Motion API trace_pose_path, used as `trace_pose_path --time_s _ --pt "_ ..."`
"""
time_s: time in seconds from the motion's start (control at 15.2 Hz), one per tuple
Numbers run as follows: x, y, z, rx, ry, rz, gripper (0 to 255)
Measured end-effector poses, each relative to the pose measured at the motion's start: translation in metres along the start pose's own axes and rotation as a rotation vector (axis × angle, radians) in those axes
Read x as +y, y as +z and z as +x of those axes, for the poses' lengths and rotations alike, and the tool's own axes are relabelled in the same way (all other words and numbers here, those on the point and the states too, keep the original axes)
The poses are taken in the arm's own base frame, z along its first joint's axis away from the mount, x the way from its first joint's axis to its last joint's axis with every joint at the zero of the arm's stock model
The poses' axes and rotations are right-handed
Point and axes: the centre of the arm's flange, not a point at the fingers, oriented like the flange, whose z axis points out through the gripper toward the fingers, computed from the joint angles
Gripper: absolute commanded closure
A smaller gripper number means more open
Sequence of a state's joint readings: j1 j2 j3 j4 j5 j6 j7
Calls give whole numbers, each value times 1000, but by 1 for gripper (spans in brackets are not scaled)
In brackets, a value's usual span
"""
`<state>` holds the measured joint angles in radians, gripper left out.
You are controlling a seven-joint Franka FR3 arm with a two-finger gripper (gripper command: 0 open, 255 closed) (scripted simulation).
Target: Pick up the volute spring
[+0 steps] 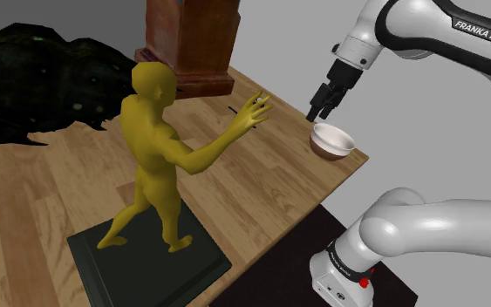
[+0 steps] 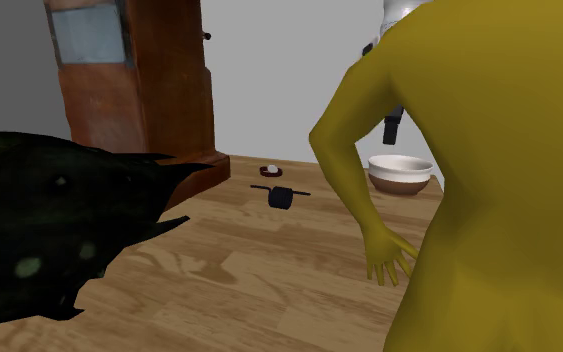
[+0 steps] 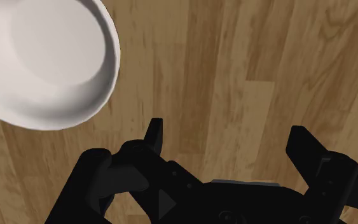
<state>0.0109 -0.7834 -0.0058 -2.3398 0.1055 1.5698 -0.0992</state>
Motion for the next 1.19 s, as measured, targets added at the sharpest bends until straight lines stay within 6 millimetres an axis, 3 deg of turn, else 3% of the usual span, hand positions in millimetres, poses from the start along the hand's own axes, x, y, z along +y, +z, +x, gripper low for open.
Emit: trace_pose_path --time_s 0.2,1.19 --pt "-4 9 13 -3 10 2 0" --pt "-34 94 189 -27 127 30 0"
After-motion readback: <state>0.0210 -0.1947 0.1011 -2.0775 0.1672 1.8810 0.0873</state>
